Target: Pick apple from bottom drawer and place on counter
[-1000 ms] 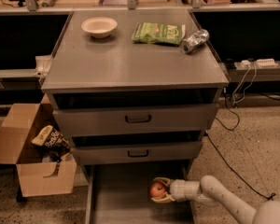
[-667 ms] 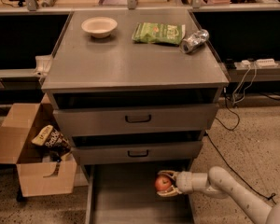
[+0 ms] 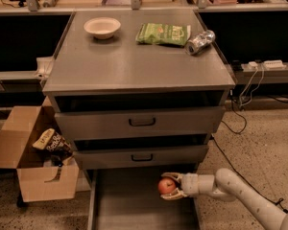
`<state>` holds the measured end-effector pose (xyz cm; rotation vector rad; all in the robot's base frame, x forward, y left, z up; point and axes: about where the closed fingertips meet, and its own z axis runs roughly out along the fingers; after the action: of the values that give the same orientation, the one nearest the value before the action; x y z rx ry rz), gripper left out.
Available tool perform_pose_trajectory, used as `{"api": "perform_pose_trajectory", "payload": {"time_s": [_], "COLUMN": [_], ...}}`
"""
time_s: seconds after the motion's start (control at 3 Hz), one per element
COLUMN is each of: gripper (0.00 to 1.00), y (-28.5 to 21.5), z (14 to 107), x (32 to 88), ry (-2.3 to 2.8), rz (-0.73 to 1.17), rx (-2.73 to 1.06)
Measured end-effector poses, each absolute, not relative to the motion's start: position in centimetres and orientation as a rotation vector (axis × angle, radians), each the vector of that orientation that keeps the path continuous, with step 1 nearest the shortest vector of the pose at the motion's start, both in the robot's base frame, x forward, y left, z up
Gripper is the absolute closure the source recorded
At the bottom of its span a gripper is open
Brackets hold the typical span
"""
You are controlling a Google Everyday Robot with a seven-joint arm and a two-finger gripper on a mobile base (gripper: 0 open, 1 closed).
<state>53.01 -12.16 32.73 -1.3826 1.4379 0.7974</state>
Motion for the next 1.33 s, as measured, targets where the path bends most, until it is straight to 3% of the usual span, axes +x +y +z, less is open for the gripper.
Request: {"api": "perform_pose_trajectory", "payload": {"time_s": [1.0, 1.33], "gripper": [1.00, 1.00], "y": [-12.8, -12.8], "z": [55.0, 54.9], "x": [51.4, 51.4], "ry": [1.215, 1.216], "rz": [0.652, 0.655], "rx": [-1.394, -1.394]}}
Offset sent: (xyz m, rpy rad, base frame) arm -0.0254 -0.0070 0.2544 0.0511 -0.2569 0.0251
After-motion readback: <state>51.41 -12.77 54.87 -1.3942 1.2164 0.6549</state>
